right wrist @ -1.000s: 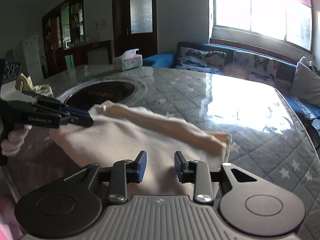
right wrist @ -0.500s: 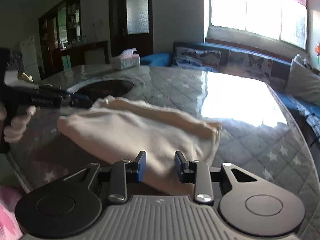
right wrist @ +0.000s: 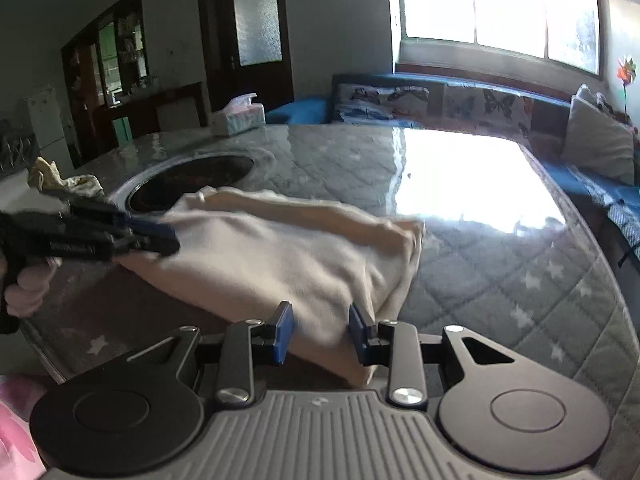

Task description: Fold clothes

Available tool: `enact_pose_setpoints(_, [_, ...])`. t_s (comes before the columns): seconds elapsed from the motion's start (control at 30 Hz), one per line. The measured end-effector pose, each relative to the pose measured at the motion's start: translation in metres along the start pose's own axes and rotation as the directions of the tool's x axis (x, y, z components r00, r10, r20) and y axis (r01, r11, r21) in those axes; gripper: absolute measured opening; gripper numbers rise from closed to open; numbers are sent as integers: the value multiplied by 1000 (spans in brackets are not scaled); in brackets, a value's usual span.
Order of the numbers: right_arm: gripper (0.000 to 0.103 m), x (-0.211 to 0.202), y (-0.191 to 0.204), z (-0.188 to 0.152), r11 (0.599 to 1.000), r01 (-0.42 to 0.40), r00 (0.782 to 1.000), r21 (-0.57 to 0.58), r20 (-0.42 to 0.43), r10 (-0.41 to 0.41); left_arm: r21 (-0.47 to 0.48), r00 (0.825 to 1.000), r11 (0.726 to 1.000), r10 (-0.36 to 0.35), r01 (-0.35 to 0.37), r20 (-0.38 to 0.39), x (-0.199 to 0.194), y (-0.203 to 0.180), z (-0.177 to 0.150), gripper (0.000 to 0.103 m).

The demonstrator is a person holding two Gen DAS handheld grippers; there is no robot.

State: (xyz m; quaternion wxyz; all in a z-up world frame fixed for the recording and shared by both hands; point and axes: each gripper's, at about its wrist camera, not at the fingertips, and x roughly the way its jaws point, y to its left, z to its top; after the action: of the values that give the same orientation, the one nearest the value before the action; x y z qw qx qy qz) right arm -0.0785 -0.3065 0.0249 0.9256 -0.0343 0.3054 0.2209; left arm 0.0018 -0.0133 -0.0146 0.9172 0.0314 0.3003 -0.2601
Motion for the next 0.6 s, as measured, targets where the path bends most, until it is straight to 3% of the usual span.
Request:
enact_pose_setpoints(0.2, [32,13,14,15,998,-52,998,-45,34,54,-7,1000,1000,-18,18,24,-4,-5,5,24])
enact_pose_setpoints(0.37, [33,35,32,11,990,-92,996,-112,-3,92,3,1000,1000,-25,25,-11,2,-8,-1,24])
enact_pose_setpoints(0.6, [40,32,32,16,987,-89,996,-133,7,90,-54,998,997,-59,59,5,6,0,18,24])
